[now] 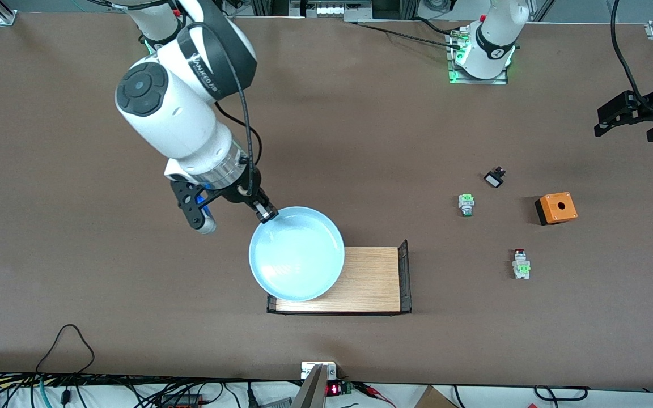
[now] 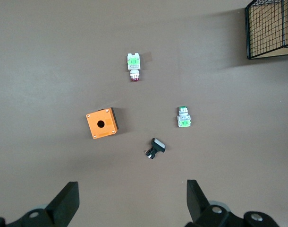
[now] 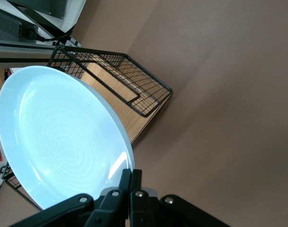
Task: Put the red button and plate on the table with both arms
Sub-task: 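Lift the plate rim with the right gripper and carry it off the tray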
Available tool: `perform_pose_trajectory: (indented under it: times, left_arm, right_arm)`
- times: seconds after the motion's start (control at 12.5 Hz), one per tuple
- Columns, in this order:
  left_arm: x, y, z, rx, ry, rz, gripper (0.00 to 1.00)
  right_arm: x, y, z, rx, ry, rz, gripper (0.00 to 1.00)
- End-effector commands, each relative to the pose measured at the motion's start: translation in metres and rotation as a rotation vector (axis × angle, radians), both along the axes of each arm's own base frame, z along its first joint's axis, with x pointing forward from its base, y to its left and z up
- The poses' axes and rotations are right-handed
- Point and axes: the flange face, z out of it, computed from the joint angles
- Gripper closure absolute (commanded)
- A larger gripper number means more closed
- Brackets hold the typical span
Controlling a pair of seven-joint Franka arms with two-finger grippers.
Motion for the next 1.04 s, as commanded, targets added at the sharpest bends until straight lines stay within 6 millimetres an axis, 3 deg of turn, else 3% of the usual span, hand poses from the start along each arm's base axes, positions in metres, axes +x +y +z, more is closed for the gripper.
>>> perform_pose_trajectory:
  times: [0.0, 0.32, 0.48, 0.96]
  left_arm:
    - [0.002, -0.004, 0.007, -0.001, -0.003, 0.016, 0.0]
    - [0.003, -0.015, 0.005, 0.006, 0.003, 0.108, 0.0]
    - [0.002, -0.012, 0.007, 0.006, 0.0, 0.108, 0.0]
    - [0.001, -0.012, 0.005, 0.005, 0.015, 0.109, 0.0]
  right_arm:
    - [-0.002, -0.044, 0.009, -0.042, 0.008, 0.123, 1.0]
    - [-0.004, -0.144, -0.01, -0.095, 0.065, 0.346, 1.0]
    - [-0.007, -0.18, -0.023, -0.106, 0.097, 0.425, 1.0]
    - [-0.044, -0.283, -0.09, -0.15, 0.202, 0.63, 1.0]
